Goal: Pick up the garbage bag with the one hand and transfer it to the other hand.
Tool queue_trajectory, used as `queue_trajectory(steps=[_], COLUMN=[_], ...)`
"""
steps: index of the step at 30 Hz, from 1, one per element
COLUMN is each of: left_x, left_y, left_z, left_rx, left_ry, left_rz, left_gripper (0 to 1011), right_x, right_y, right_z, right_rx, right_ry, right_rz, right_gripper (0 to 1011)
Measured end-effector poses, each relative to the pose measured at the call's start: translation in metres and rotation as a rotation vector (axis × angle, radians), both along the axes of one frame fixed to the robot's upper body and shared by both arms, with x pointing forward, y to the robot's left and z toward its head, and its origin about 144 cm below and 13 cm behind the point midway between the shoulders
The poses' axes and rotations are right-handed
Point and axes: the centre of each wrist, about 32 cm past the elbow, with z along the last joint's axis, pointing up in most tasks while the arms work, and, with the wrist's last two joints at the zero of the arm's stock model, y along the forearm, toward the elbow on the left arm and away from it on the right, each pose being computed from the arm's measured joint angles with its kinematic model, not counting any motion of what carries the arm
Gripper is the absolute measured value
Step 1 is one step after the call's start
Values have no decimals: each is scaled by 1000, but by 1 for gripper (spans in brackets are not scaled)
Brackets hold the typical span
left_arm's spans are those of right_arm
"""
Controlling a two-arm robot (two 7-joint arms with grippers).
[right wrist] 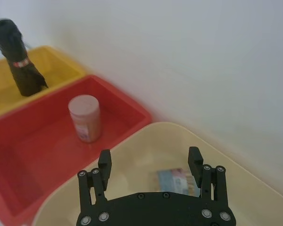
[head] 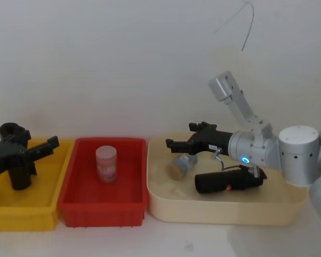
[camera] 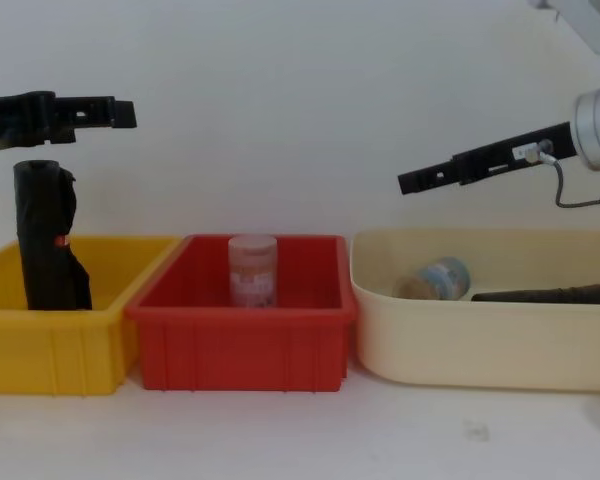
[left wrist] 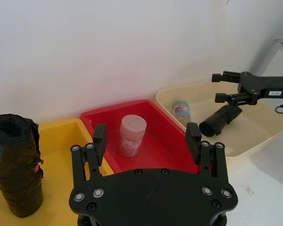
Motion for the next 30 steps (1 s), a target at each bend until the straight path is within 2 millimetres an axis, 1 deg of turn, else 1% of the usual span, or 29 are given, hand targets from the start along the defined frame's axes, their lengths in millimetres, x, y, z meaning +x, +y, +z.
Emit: queue_trajectory(steps=[8,10,11,13,14,18,24,30], left_x=[0,0,0,0,0,0,0,0], left_y=[0,0,0,0,0,0,0,0], left_z=[0,0,0,0,0,0,0,0], left_rx=[0,0,0,0,0,0,0,0], left_ry=[0,0,0,0,0,0,0,0], left_rz=[0,0,0,0,0,0,0,0], left_gripper=[1001,1001,1001,1001,1001,1001,1001,1001], right_x=[-20,-30,-30,-39,-39,-52,-65,-73], right_y=[13,21,21,30,30,42,54,61], right_z=[-5,-10,-10,-17,-17,-27,-36,-41], right_rx=[41,58,58,76,76,101,125,141], right_ry=[-21,-33,-33,-45,-45,-63,-82,-91], right_rz=[-10,-26,-26,-47,-47,-77,-107,-125], right_gripper=[1000,1000,1000,1000,1000,1000,1000,1000])
